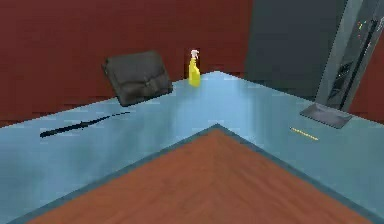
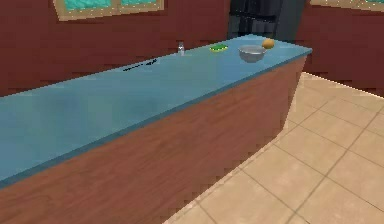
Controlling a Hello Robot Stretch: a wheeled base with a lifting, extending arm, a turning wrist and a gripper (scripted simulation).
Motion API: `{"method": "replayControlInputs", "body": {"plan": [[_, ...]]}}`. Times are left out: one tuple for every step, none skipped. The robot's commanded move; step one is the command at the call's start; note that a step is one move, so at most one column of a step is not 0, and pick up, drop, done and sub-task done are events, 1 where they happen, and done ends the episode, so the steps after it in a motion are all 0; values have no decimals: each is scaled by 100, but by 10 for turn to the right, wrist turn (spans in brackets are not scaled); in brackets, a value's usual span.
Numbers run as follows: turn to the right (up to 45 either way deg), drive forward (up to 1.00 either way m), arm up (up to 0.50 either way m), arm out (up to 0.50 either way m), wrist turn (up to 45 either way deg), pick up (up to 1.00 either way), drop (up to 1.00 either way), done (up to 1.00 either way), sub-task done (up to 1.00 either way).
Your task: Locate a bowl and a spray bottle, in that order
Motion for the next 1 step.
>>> {"method": "replayControlInputs", "body": {"plan": [[0,0,0,0,0,0,0,100,0]]}}
